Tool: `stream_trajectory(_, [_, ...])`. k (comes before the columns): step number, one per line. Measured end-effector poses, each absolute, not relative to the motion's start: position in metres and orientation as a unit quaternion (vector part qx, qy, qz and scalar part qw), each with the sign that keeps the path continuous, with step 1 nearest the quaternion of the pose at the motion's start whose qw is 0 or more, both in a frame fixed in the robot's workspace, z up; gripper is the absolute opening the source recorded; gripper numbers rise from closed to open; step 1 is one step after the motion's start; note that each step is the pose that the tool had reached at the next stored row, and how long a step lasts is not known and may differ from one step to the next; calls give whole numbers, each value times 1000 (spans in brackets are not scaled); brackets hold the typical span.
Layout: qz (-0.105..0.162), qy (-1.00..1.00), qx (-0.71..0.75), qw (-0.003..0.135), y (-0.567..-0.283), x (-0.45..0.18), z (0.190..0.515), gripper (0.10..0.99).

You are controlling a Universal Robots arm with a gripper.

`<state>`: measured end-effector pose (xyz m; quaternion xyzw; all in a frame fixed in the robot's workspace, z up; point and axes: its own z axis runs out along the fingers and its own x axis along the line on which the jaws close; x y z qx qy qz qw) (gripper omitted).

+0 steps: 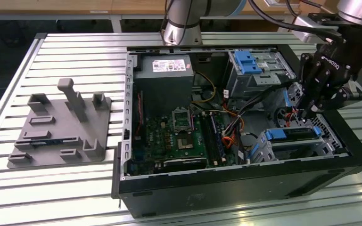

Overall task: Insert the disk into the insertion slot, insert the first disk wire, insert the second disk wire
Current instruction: 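Insert the first disk wire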

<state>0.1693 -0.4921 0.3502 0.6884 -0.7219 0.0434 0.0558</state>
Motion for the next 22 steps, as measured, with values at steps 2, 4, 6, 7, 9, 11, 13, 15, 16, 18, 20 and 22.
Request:
stream_trajectory(2, [43, -722, 688, 56, -492, 169, 350, 329])
stream_trajectory(4, [43, -722, 688, 56, -491, 169, 350, 329])
stream_trajectory(6, [43, -722, 688, 56, -490, 169, 350, 329])
stream_trajectory(7, [43, -722, 688, 56, -489, 169, 349, 329])
stream_trajectory(9, [43, -722, 688, 56, -489, 169, 349, 329])
stream_trajectory(11, [43, -722, 688, 56, -489, 169, 349, 318])
stream_trajectory(13, [43, -722, 688, 56, -489, 169, 348, 251])
stream_trajectory(15, [43, -722, 688, 56, -489, 169, 348, 169])
stream_trajectory(16, [43, -722, 688, 56, -489, 169, 348, 169])
stream_trajectory(18, [43, -722, 688, 56, -489, 169, 348, 169])
stream_trajectory(20, [43, -722, 688, 56, -489, 169, 348, 169])
stream_trajectory(22, [43, -722, 689, 56, -489, 170, 348, 169])
